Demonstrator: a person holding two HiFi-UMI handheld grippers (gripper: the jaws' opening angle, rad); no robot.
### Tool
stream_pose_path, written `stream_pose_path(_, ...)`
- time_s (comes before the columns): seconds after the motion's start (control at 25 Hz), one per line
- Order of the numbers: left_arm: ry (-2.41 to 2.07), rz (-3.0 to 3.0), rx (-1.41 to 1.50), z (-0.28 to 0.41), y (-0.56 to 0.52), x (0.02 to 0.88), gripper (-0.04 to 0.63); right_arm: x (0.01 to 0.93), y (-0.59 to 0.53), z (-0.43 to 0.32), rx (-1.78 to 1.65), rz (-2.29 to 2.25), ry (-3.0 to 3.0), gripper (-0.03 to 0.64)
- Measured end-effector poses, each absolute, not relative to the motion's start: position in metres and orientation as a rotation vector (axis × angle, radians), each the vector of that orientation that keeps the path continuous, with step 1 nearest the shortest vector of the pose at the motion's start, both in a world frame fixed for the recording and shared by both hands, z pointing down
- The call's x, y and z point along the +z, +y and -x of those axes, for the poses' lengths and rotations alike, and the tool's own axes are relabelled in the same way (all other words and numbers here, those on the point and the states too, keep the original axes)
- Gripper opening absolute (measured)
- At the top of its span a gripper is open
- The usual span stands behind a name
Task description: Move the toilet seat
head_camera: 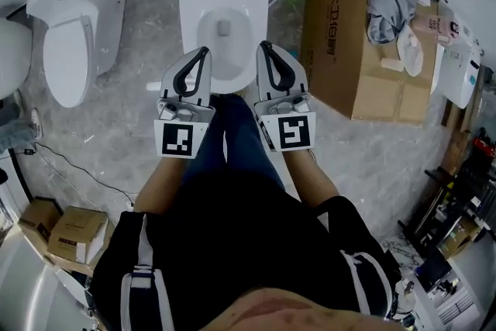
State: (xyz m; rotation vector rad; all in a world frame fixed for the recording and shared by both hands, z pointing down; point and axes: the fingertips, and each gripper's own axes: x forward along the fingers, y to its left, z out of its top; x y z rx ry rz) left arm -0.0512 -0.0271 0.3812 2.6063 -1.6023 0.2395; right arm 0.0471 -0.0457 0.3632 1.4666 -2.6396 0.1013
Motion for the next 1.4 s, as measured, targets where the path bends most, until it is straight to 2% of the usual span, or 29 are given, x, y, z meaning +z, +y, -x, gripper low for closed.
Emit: stream_pose_path(1.4, -1.441, -2.34, 0.473, 0.066, -0.031, 0.633, 0.008, 0.621, -0.047, -0.059, 0.338, -1.266, -2.426, 0.02)
